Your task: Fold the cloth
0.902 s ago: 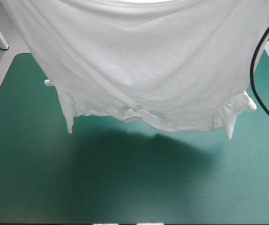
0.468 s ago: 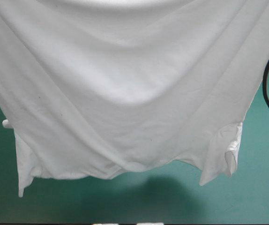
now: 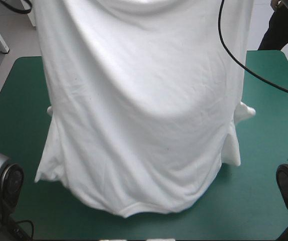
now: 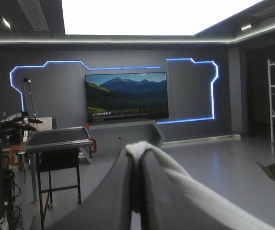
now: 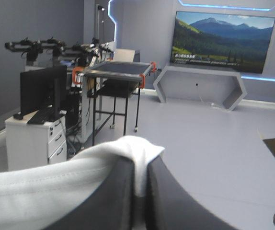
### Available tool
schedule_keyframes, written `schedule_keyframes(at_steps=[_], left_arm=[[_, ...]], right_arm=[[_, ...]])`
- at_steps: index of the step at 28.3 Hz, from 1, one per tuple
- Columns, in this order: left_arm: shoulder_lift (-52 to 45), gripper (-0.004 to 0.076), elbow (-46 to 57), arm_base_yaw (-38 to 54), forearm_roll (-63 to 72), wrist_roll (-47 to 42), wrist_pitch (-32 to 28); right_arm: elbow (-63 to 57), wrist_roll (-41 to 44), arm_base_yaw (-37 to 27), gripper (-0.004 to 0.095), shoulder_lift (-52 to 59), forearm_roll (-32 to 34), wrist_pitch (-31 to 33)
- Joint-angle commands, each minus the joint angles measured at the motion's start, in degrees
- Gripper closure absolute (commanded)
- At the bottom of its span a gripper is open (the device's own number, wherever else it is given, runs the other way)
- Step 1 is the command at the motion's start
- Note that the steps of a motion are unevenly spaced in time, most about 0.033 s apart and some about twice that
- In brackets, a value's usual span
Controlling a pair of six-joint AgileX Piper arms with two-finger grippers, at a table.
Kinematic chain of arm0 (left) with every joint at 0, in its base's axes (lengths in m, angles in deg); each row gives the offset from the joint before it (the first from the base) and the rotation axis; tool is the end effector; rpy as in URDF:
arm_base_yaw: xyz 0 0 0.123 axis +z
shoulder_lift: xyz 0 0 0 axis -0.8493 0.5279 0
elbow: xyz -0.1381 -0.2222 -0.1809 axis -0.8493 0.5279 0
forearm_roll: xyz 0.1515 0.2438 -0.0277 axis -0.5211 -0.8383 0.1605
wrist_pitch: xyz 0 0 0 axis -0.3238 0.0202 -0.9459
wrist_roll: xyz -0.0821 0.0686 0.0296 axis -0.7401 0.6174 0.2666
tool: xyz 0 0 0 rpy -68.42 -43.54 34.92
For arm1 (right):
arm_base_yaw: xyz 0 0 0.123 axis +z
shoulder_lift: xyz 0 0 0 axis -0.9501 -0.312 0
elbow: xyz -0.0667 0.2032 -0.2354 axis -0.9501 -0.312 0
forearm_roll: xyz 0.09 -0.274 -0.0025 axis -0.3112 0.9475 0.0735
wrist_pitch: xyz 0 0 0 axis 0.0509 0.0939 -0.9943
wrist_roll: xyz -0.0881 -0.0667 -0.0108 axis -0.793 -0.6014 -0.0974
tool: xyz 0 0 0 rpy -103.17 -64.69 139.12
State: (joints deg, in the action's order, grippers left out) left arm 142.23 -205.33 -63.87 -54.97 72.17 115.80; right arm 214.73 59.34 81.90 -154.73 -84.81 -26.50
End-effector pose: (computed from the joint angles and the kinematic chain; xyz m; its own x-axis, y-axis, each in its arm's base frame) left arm 0.3469 -0.0530 0.7146 0.4068 -0.0490 -0.9122 0.2493 0.9666 0.0593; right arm 0.3429 0.0600 0.6979 0.2084 -0.0328 -0.9775 -0.1525 0.9861 -0.0656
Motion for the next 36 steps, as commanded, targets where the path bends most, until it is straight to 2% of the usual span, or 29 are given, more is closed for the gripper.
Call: schedule_keyframes(at_steps=[1,4,7,11,16,19,22,25,27,31,34,36], left_arm=[[0.2,0.0746,-1.2,-0.1,1.5,-0.6,-17.4],[1.5,0.0746,-1.2,-0.1,3.0,-0.5,-23.9],[1.8,0.0746,-1.2,-0.1,3.5,1.0,-24.5],[3.0,0.0746,-1.2,-0.4,3.5,1.6,-23.3],[6.0,0.0746,-1.2,-2.3,3.2,4.2,-18.0],[8.1,0.0746,-1.2,-3.1,3.2,6.4,-12.3],[10.4,0.0746,-1.0,-3.4,3.1,5.7,-1.4],[13.5,0.0746,-0.6,-3.4,-0.7,0.0,9.0],[15.5,0.0746,-0.6,-3.4,-6.1,-4.9,14.0],[19.5,0.0746,-0.6,-3.4,-11.2,-10.1,23.8],[22.7,0.0746,-0.6,-3.4,-12.8,-10.7,30.2],[26.7,0.0746,-0.6,-3.5,-12.3,-12.9,35.2]], right_arm=[[1.3,2.4,-0.4,0.0918,0.8,4.9,-15.6],[1.4,5.6,-0.4,0.0918,0.3,9.5,-21.8],[1.4,7.0,-0.5,0.0919,0.3,11.7,-22.8],[1.4,7.0,-0.5,0.0919,-0.6,11.9,-18.9],[1.3,7.0,-0.5,0.0919,-3.2,9.6,-10.7],[1.3,7.0,-0.5,0.0921,-5.3,7.7,-3.9],[1.2,7.0,-0.5,0.0921,-7.7,6.3,7.4],[1.2,7.0,-0.5,0.0921,-10.9,6.3,17.5],[1.2,7.0,-0.5,0.0921,-13.3,6.3,21.8],[1.2,7.0,-0.5,0.0921,-17.8,6.3,27.3],[-0.2,7.6,-0.5,0.0921,-19.8,5.1,27.3],[-5.7,7.6,-0.5,0.0921,-20.6,4.6,27.3]])
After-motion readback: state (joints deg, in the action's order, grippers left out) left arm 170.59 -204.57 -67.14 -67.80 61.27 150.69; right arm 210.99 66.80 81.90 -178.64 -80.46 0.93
